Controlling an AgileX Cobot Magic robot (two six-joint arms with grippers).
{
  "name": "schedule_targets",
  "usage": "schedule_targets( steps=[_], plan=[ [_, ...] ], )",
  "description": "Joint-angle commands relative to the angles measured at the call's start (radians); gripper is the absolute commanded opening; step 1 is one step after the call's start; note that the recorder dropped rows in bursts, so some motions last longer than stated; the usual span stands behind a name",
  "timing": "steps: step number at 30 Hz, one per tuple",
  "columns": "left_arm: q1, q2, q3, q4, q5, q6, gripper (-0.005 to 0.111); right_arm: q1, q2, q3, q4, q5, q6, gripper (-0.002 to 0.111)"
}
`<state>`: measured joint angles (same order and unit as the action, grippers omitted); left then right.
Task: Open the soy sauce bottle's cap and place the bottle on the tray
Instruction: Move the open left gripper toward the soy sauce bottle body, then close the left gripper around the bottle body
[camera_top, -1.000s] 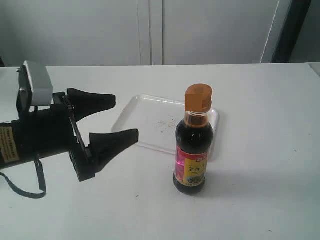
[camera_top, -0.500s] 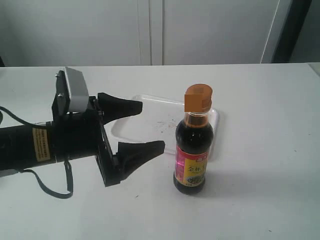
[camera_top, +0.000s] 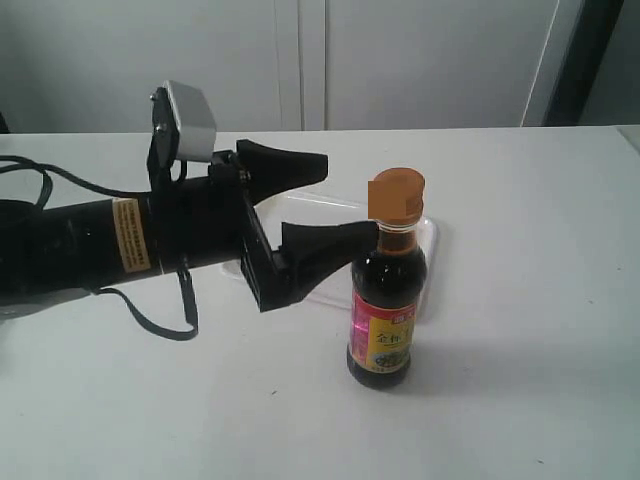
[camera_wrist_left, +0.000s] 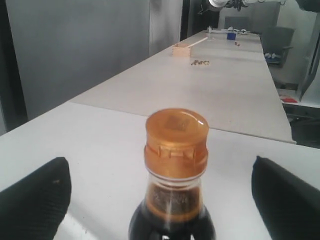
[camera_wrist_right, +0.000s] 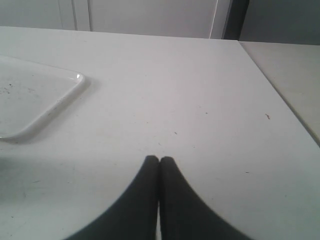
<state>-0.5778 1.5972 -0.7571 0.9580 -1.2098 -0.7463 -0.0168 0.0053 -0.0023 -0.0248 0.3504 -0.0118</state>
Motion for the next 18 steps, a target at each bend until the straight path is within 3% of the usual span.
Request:
schedule_targets(
  steps=[1,11,18],
  plan=[
    [-0.005,-0.002,-0.026,-0.008,-0.011,-0.020,0.098,-0.003,-0.005,0.002,-0.001,-0.001,0.004,0.000],
    [-0.082,-0.002,-0.035,-0.006,-0.011,0.044,0.098,-0.003,-0.005,0.002,-0.001,-0.001,0.004,0.000],
    [-0.093,0.061,-0.048,-0.037,-0.011,0.067,0.098,-0.003,-0.005,0.002,-0.001,-0.001,0.004,0.000]
  ],
)
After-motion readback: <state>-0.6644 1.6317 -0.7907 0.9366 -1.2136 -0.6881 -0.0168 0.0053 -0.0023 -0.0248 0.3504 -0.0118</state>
